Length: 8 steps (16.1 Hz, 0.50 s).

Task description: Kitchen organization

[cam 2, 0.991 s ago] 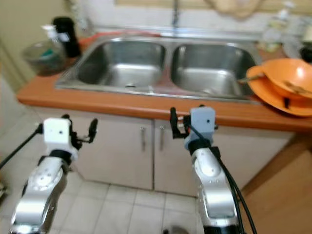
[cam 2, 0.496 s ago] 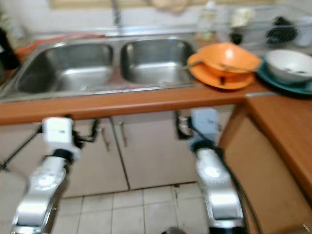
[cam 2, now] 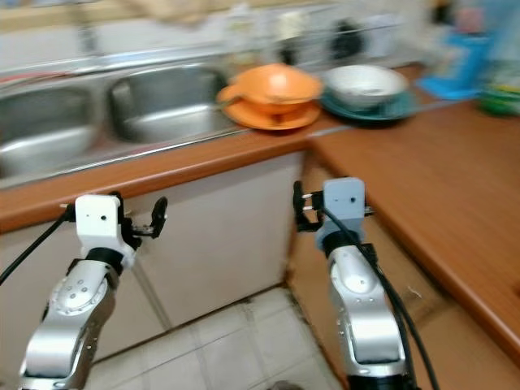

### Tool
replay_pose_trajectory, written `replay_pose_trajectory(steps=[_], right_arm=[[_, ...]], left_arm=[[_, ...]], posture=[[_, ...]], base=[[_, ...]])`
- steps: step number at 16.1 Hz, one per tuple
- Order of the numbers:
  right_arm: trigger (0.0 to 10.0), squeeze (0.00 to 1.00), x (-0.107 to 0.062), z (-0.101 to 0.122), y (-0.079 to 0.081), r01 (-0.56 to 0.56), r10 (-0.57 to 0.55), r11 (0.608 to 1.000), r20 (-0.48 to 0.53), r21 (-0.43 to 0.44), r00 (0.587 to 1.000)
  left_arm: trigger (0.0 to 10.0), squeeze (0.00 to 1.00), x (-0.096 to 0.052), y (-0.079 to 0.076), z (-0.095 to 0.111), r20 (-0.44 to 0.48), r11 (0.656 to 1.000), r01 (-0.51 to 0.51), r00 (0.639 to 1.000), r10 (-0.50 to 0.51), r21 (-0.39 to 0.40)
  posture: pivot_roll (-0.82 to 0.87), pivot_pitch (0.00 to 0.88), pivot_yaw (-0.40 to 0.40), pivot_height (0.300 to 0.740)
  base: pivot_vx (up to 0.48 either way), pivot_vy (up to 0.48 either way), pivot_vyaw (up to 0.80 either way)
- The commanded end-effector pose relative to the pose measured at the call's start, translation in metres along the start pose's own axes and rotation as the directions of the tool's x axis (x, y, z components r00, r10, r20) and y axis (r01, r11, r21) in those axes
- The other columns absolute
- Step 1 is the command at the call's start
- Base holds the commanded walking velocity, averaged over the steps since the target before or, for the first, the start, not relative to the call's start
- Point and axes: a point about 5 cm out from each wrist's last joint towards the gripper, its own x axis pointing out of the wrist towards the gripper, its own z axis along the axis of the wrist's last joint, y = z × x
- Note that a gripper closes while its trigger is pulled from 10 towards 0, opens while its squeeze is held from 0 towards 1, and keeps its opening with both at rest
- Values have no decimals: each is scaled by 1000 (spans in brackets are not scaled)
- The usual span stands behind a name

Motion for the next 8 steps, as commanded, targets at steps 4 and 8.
replay_pose_trajectory(steps=[4, 8], right_arm=[[10000, 1000, -1, 11, 5, -30, 30, 1000, 44, 2, 999], [10000, 1000, 0, 17, 6, -33, 32, 999, 61, 11, 998]], left_arm=[[10000, 0, 2, -1, 11, 41, 999, 21, 999, -22, 26], [10000, 0, 6, -4, 24, 91, 999, 50, 995, -50, 7]], posture=[[-60, 0, 45, 740], [-59, 0, 47, 740]], base=[[0, 0, -113], [346, 0, 0]])
